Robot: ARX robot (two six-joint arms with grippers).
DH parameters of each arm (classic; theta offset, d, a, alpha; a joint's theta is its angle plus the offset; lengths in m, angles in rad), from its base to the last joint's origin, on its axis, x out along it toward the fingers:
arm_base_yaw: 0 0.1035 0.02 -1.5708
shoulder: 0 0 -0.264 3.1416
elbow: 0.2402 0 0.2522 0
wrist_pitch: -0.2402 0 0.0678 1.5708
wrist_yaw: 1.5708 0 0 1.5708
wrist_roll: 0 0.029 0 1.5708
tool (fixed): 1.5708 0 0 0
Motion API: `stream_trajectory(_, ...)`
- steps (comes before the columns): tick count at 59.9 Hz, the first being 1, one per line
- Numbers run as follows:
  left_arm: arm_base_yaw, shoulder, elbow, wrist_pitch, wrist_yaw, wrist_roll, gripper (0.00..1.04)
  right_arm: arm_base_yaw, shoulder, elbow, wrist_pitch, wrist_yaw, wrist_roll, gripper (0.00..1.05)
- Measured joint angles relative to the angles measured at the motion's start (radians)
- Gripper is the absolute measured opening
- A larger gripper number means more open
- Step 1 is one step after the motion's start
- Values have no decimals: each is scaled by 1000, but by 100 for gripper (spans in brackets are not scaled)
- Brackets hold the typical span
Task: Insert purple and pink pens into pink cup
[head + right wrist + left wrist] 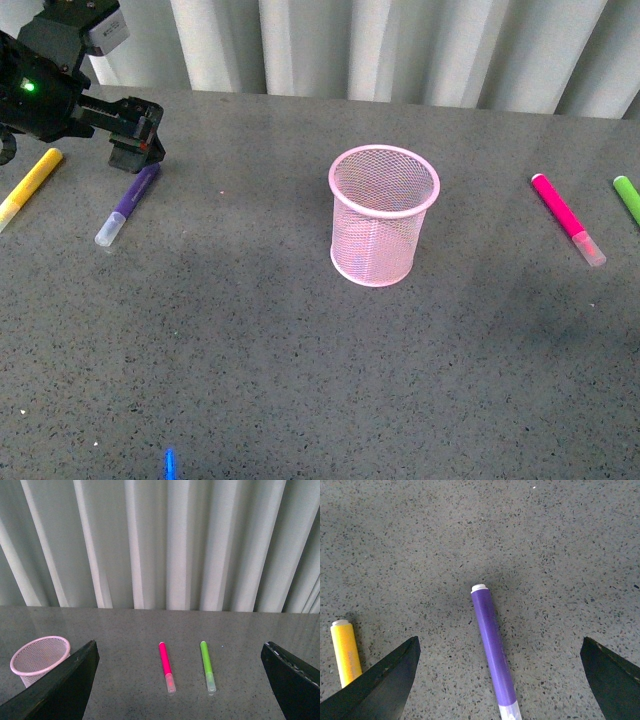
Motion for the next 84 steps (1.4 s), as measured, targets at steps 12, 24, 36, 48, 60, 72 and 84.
stream_trajectory(12,-4,27,27,-19,17,-24,98,0,0,0,0,0,0,98)
stream_trajectory(24,-11,53,49,-57,32,-37,98,0,0,0,0,0,0,98)
stream_trajectory(36,-12,89,80,-83,33,-53,98,0,0,0,0,0,0,98)
stream_trajectory(48,-7,115,113,-87,31,-62,98,0,0,0,0,0,0,98)
stream_trajectory(60,-10,148,135,-88,23,-63,98,0,0,0,0,0,0,98)
stream_trajectory(72,-11,187,156,-91,27,-66,98,0,0,0,0,0,0,98)
stream_trajectory(84,-23,190,164,-129,0,-66,98,0,0,0,0,0,0,98)
